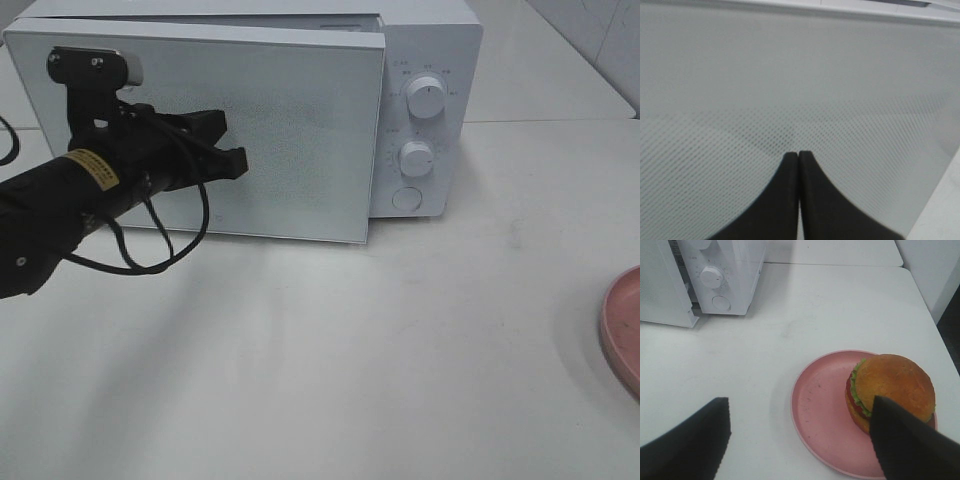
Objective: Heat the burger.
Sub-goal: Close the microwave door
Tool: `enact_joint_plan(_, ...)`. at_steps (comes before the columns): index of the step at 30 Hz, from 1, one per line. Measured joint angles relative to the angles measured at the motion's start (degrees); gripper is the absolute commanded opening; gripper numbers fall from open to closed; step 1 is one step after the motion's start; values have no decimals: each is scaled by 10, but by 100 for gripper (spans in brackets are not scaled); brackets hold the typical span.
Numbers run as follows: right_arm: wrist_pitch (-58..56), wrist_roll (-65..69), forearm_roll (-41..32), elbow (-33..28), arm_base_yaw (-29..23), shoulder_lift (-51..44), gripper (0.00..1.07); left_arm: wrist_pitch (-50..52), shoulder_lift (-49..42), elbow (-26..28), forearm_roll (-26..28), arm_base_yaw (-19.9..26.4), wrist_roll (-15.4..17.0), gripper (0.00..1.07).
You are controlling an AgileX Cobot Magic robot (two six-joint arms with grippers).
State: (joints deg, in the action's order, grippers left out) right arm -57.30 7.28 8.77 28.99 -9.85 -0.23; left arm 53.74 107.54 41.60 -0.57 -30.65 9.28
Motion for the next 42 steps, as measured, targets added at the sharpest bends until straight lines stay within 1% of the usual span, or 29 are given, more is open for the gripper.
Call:
enact_joint_plan(2, 0, 0, 0, 0, 0, 0, 75, -3, 3, 9, 6, -6, -5, 0)
enact_joint_plan(3, 0, 0, 0, 0, 0, 0, 75, -14, 9, 25, 18, -15, -11, 0)
enact_joint_plan(4, 0, 0, 0, 0, 0, 0, 75, -14, 9, 25, 18, -15, -11, 0)
enact_joint_plan(5, 0, 0, 0, 0, 0, 0, 75, -26, 15, 46, 32, -25, -17, 0)
enact_joint_plan(7, 0, 0, 0, 0, 0, 0, 75, -29, 18, 55, 37, -28, -21, 0)
enact_joint_plan(8, 0, 0, 0, 0, 0, 0, 75, -38, 25, 76, 48, -34, -30, 0)
enact_joint_plan(9, 0, 0, 0, 0, 0, 0, 75, -38, 25, 76, 48, -34, -30, 0)
enact_joint_plan(11, 0, 0, 0, 0, 0, 0, 75, -58, 37, 101, 45, -45, -44, 0)
enact_joint_plan(12, 0, 0, 0, 0, 0, 0, 75, -58, 37, 101, 45, -45, -44, 0)
enact_joint_plan(14, 0, 0, 0, 0, 0, 0, 75, -79, 48, 125, 38, -52, -52, 0)
enact_joint_plan(15, 0, 0, 0, 0, 0, 0, 75, -79, 48, 125, 38, -52, -52, 0)
enact_joint_plan(16, 0, 0, 0, 0, 0, 0, 75, -95, 56, 143, 40, -54, -52, 0)
enact_joint_plan(17, 0, 0, 0, 0, 0, 0, 75, -95, 56, 143, 40, -54, -52, 0)
enact_joint_plan(19, 0, 0, 0, 0, 0, 0, 75, -124, 66, 173, 50, -55, -62, 0)
enact_joint_plan(20, 0, 0, 0, 0, 0, 0, 75, -124, 66, 173, 50, -55, -62, 0)
enact_joint_plan(21, 0, 0, 0, 0, 0, 0, 75, -141, 75, 187, 52, -57, -73, 0)
enact_joint_plan(22, 0, 0, 0, 0, 0, 0, 75, -141, 75, 187, 52, -57, -73, 0)
enact_joint_plan(23, 0, 0, 0, 0, 0, 0, 75, -152, 81, 200, 51, -61, -83, 0)
enact_joint_plan(24, 0, 0, 0, 0, 0, 0, 75, -158, 84, 206, 49, -62, -87, 0)
enact_joint_plan(26, 0, 0, 0, 0, 0, 0, 75, -163, 87, 209, 49, -64, -93, 0)
enact_joint_plan(32, 0, 0, 0, 0, 0, 0, 75, -195, 77, 209, 51, -65, -93, 0)
enact_joint_plan(34, 0, 0, 0, 0, 0, 0, 75, -218, 60, 197, 72, -66, -93, 0)
enact_joint_plan(35, 0, 0, 0, 0, 0, 0, 75, -218, 60, 197, 72, -66, -93, 0)
enact_joint_plan(37, 0, 0, 0, 0, 0, 0, 75, -239, 25, 170, 92, -71, -93, 1)
enact_joint_plan(38, 0, 0, 0, 0, 0, 0, 75, -239, 25, 170, 92, -71, -93, 1)
enact_joint_plan(39, 0, 0, 0, 0, 0, 0, 75, -249, 15, 162, 93, -75, -93, 4)
enact_joint_plan(40, 0, 0, 0, 0, 0, 0, 75, -249, 15, 162, 93, -75, -93, 4)
enact_joint_plan(41, 0, 0, 0, 0, 0, 0, 75, -277, -1, 147, 93, -84, -93, 18)
enact_joint_plan(42, 0, 0, 0, 0, 0, 0, 75, -277, -1, 147, 93, -84, -93, 18)
